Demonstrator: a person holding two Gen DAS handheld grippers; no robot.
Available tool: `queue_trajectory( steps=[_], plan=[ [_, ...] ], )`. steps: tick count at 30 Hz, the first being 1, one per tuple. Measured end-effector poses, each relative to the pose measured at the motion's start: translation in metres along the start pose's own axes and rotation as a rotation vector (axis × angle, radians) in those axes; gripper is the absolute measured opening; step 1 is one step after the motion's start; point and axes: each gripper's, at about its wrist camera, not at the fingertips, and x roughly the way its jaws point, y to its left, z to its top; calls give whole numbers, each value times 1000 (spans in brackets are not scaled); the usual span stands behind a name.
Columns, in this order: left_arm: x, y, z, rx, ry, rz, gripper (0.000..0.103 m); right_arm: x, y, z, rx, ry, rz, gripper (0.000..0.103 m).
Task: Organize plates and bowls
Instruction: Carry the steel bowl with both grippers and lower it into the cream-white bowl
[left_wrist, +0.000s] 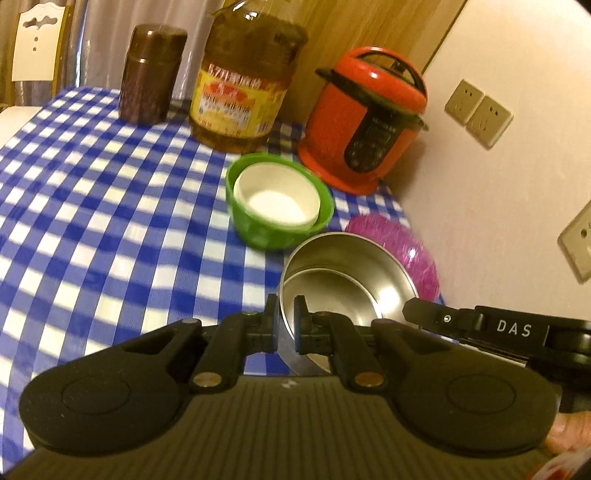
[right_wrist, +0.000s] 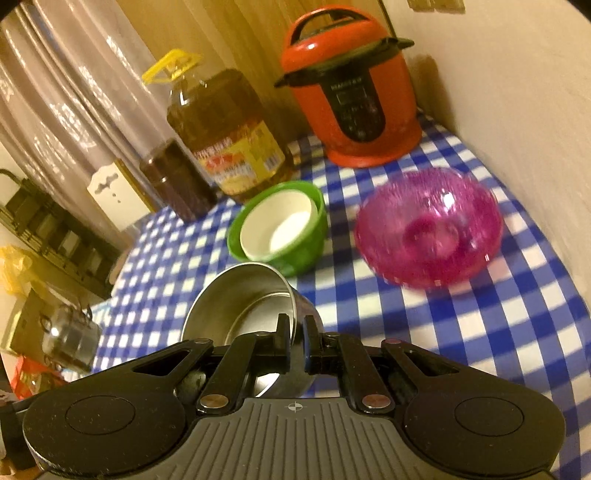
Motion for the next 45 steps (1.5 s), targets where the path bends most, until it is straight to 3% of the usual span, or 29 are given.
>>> queue_trajectory(
  steps=[22, 34, 45],
  plan=[
    [62, 10, 105, -19, -38, 15, 6, 76, 5, 87, -6, -2, 30, 6],
    [112, 20, 124, -22, -32, 22, 6, 122, -10, 117, -5, -4, 28, 6],
    [139, 33, 127, -21, -18, 49, 6, 155, -15, 122, -20, 16, 26, 6]
  ],
)
